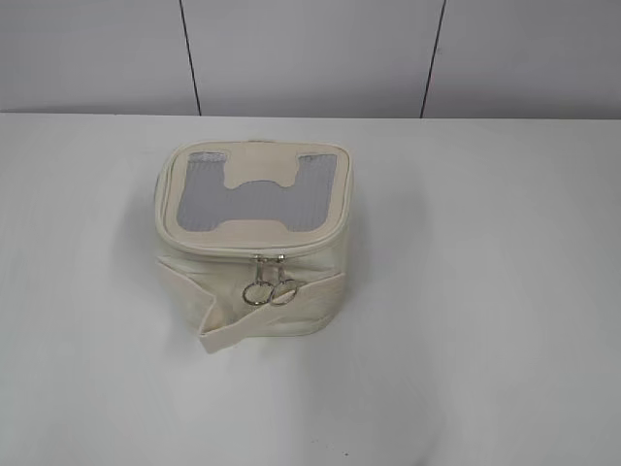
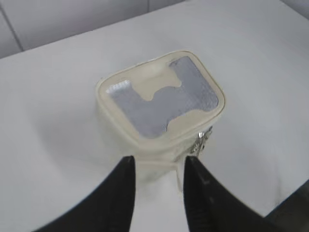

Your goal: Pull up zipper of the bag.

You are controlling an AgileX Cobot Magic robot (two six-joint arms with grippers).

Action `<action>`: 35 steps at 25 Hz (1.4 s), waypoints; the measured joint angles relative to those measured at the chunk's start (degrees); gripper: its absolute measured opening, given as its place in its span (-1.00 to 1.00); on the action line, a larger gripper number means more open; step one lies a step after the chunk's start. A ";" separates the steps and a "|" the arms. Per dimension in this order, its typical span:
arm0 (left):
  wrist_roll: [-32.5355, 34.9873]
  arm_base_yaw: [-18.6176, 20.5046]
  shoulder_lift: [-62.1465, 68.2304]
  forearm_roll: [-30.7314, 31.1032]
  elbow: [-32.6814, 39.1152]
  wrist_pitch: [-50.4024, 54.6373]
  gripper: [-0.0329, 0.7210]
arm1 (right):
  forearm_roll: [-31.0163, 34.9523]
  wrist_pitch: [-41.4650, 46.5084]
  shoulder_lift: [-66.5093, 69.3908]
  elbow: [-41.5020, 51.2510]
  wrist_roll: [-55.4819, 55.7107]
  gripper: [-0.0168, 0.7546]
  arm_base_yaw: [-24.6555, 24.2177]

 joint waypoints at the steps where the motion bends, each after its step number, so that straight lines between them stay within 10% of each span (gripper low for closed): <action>1: -2.46 0.00 -6.37 2.28 1.99 2.15 -0.22 | -1.14 2.64 -3.39 0.38 0.23 0.19 0.00; 10: -11.84 -0.05 -42.43 17.03 13.34 20.93 -0.23 | -5.90 6.95 -31.41 6.55 0.80 0.19 0.00; 35: -11.84 0.12 -41.03 14.86 17.47 14.76 -0.28 | -8.09 -2.20 -44.84 13.41 -0.72 0.11 -0.97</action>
